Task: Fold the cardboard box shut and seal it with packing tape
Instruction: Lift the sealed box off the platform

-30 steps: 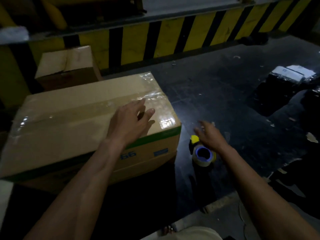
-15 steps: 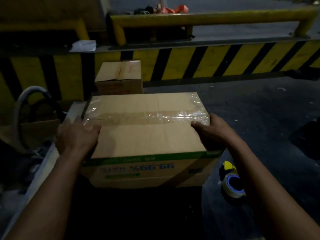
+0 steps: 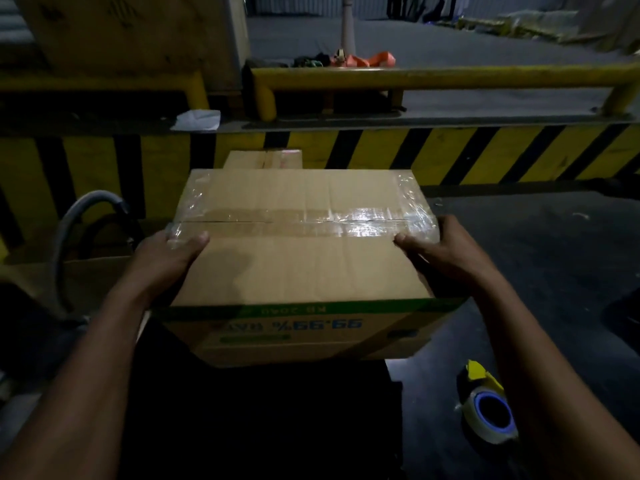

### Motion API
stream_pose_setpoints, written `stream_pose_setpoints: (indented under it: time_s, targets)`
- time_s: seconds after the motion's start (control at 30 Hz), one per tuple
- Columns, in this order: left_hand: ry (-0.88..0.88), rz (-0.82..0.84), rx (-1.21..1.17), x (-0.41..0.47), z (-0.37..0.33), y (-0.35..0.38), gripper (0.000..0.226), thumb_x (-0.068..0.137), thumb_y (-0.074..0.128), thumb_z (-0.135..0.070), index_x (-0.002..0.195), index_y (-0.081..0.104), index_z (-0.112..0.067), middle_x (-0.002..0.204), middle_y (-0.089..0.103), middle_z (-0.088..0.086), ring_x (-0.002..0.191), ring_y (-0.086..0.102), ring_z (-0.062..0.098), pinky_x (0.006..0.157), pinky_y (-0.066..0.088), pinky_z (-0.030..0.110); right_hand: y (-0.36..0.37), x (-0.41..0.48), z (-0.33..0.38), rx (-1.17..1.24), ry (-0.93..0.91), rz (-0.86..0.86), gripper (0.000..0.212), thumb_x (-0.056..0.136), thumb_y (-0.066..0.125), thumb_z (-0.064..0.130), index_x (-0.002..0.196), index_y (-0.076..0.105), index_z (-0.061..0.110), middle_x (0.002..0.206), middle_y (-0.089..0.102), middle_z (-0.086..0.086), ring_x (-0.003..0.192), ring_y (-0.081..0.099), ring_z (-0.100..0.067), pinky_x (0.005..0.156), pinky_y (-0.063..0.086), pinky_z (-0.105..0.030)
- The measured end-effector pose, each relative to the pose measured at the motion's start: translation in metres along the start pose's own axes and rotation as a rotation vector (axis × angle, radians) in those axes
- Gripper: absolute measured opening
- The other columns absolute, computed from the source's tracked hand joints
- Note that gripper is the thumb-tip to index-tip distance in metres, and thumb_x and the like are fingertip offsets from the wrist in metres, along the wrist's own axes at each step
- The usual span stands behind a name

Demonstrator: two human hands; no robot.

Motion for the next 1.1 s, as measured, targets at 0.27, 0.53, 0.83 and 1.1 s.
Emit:
stream_pose_setpoints:
  time_s: [0.27, 0.53, 0.83, 1.1]
  targets:
    - [-0.033, 0.02, -0.197, 0.01, 0.005, -0.003, 0.072, 0.08, 0.081, -0.031, 0.139, 0.046, -0.011, 0.13, 0.056, 0.011, 0.106, 0.056, 0.027, 0.08, 0.047, 0.039, 0.024, -0.011, 0.005, 0.352, -0.025, 0.142, 0.102, 0.068, 0.088, 0.023, 0.146, 0.022, 0.022, 0.125, 0.052, 0.002, 0.11, 0.054, -0.018, 0.09, 0.048, -0.034]
    - [-0.013, 0.113, -0.272, 0.004, 0.016, 0.004, 0.109, 0.053, 0.097, -0.016, 0.144, 0.037, -0.025, 0.14, 0.054, 0.009, 0.12, 0.057, 0.025, 0.103, 0.048, 0.05, 0.012, 0.0, -0.004, 0.552, -0.017, -0.047, 0.098, 0.061, 0.084, 0.054, 0.139, 0.032, 0.024, 0.131, 0.054, -0.003, 0.109, 0.06, -0.023, 0.084, 0.052, -0.039]
    - [-0.014, 0.005, -0.336, 0.009, 0.002, -0.007, 0.094, 0.062, 0.095, -0.03, 0.131, 0.034, -0.014, 0.13, 0.053, 0.008, 0.114, 0.058, 0.027, 0.098, 0.051, 0.049, 0.01, 0.014, 0.016, 0.604, -0.125, 0.052, 0.073, 0.074, 0.083, 0.021, 0.13, 0.036, 0.024, 0.12, 0.056, -0.004, 0.103, 0.063, -0.024, 0.07, 0.056, -0.038]
    - [0.073, -0.021, -0.197, 0.031, 0.0, -0.021, 0.067, 0.062, 0.094, -0.014, 0.12, 0.061, -0.003, 0.109, 0.069, 0.01, 0.097, 0.067, 0.028, 0.09, 0.055, 0.045, 0.002, 0.009, 0.046, 0.771, -0.142, 0.1, 0.048, 0.092, 0.051, 0.056, 0.133, 0.053, 0.03, 0.112, 0.071, 0.005, 0.096, 0.071, -0.011, 0.065, 0.057, -0.024]
Point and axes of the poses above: each hand's wrist, its own x-axis towards the middle knuckle, its own y-axis out of the palm, z = x × y, the point moved 10 cm from there along x, towards the middle knuckle
